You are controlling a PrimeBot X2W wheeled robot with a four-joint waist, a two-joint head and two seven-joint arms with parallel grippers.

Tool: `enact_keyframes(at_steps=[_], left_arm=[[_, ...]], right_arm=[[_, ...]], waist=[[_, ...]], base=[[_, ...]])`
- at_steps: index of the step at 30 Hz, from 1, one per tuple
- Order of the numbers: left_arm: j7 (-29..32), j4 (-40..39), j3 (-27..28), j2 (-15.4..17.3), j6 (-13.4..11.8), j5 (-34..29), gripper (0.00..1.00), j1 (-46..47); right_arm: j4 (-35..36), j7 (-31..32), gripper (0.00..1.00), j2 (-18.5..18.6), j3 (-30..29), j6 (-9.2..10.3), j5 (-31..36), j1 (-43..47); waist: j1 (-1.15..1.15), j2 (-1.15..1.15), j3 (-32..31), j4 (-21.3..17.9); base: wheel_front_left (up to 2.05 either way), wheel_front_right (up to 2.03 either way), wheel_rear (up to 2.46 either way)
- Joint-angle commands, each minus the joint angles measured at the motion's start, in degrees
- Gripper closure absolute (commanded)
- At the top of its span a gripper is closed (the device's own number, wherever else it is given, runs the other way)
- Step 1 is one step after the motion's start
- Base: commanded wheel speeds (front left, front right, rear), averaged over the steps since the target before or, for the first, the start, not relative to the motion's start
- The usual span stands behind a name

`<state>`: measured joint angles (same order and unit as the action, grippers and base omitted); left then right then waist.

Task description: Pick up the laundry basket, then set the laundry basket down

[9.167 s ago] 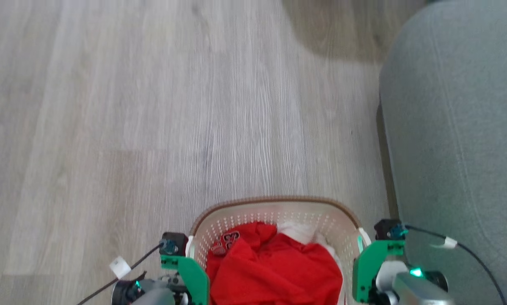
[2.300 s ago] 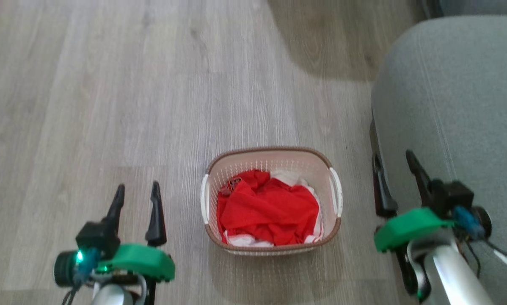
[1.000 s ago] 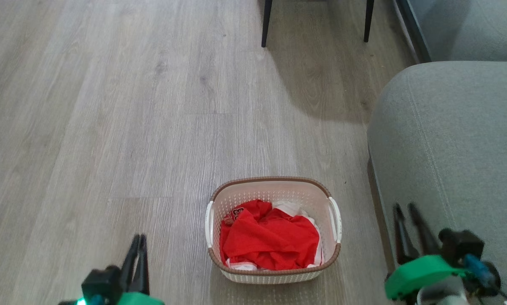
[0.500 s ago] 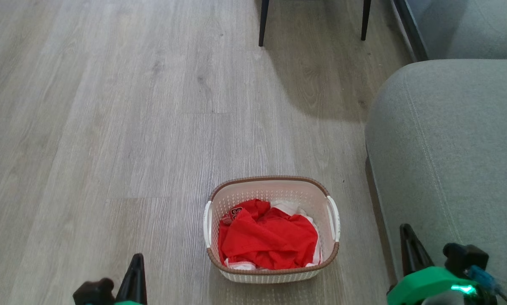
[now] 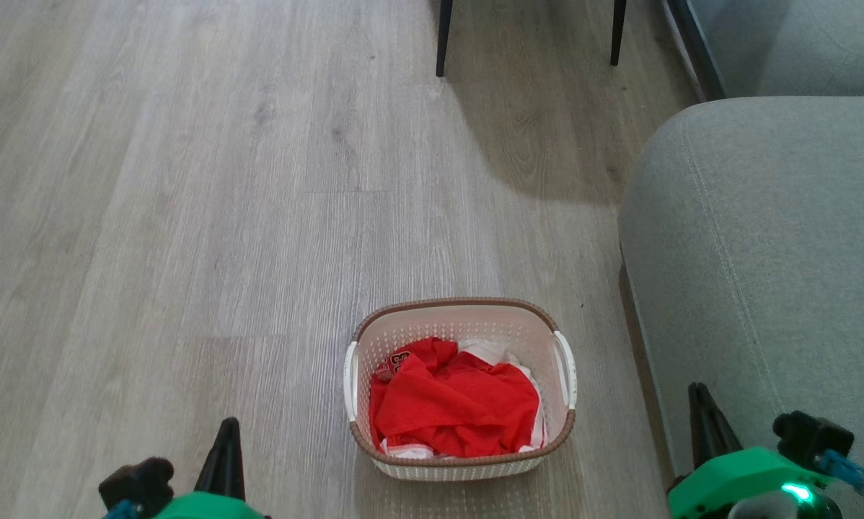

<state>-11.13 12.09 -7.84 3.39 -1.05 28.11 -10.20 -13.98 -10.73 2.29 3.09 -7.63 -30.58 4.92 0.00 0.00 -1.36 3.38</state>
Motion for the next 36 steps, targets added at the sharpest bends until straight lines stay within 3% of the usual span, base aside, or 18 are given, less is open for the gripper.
enact_keyframes(at_steps=[1,36], left_arm=[[0.24,-1.57,1.28,0.73,0.40,1.84,1.00,2.81],[5.57,-0.45,4.83,1.14,3.35,25.37,1.00,7.61]], right_arm=[[1.64,0.41,1.00,0.91,-0.37,0.03,-1.83,-3.21],[1.10,5.72,1.00,1.49,-2.75,0.07,-24.29,-5.99]], waist=[[0.00,0.00,0.03,-0.05],[0.00,0.00,0.58,-1.26]], base=[[0.00,0.00,0.00],[0.00,0.00,0.00]])
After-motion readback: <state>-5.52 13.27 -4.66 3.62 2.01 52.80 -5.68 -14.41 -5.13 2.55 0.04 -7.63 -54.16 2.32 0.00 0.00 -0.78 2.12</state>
